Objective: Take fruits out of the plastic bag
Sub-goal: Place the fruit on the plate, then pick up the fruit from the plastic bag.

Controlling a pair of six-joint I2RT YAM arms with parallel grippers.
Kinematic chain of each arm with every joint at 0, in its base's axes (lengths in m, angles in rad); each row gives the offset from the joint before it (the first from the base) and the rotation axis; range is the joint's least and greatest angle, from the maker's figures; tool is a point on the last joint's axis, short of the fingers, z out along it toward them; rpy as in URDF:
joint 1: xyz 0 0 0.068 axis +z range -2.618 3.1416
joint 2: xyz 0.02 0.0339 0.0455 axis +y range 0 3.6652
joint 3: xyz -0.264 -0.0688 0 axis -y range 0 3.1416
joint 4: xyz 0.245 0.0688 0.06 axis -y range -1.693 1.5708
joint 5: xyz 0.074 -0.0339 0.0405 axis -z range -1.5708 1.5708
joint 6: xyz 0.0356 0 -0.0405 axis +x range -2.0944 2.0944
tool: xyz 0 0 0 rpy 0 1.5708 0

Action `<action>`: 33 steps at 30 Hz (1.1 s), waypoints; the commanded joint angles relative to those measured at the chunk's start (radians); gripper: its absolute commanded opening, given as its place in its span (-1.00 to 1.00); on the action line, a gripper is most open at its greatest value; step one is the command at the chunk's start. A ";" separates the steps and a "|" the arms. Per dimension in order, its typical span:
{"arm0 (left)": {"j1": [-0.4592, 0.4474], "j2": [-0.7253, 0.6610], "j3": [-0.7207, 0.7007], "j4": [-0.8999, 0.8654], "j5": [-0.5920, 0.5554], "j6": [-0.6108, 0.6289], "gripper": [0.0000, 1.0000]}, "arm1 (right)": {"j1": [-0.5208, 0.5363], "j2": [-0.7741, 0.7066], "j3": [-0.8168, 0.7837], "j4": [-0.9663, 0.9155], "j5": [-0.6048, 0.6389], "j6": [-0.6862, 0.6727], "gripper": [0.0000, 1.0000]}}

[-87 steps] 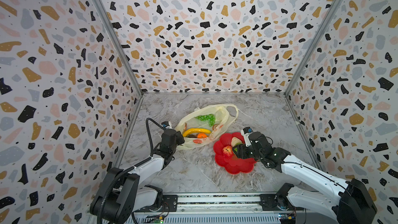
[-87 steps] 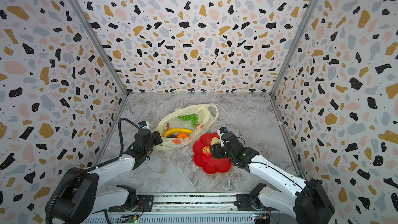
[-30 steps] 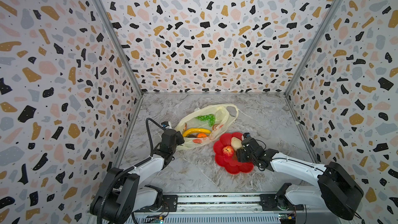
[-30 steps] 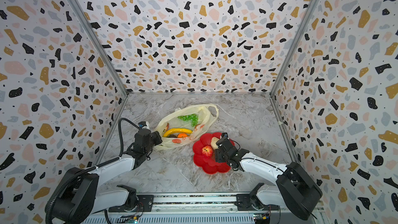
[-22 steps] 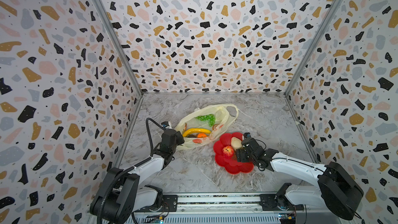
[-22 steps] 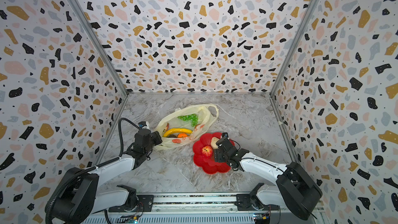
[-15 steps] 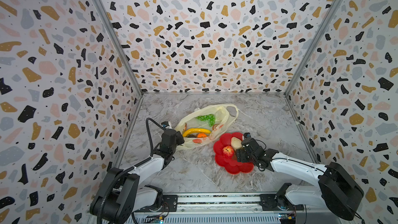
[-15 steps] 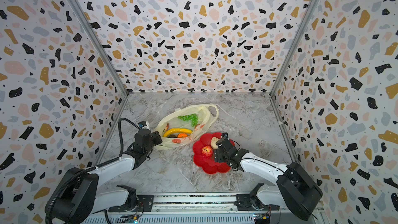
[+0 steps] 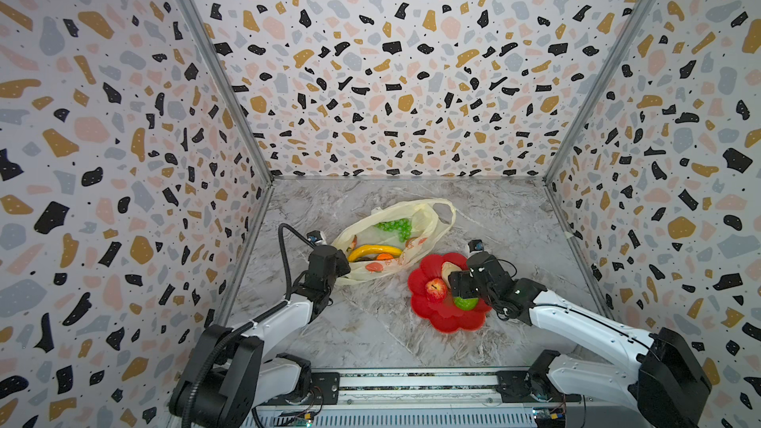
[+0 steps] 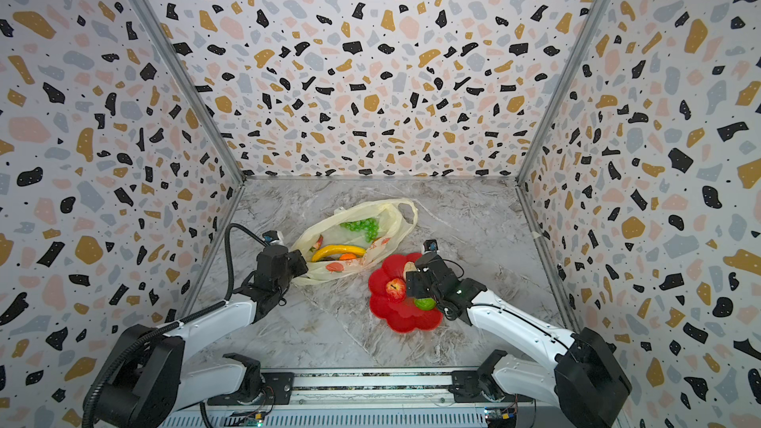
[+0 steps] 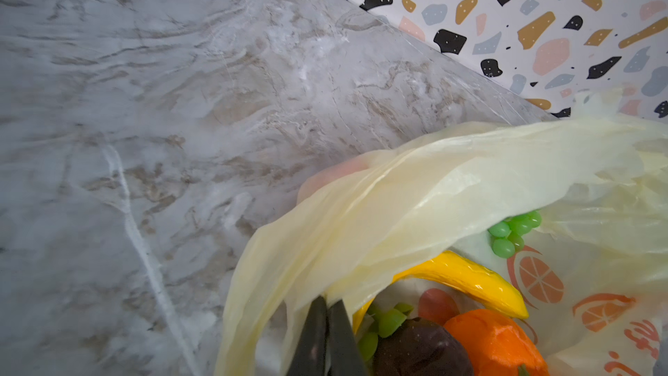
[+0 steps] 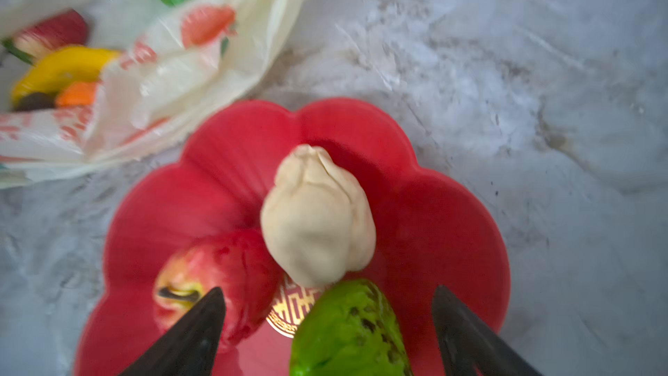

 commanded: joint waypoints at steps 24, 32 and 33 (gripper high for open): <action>0.042 -0.213 -0.049 -0.276 0.169 -0.055 0.32 | 0.297 0.703 0.591 0.165 0.068 -0.304 0.63; 0.042 -0.172 -0.076 -0.293 0.197 -0.017 0.31 | 0.329 0.746 0.575 0.149 0.081 -0.320 0.59; 0.041 -0.172 -0.083 -0.294 0.191 -0.019 0.28 | 0.331 0.750 0.572 0.145 0.079 -0.320 0.58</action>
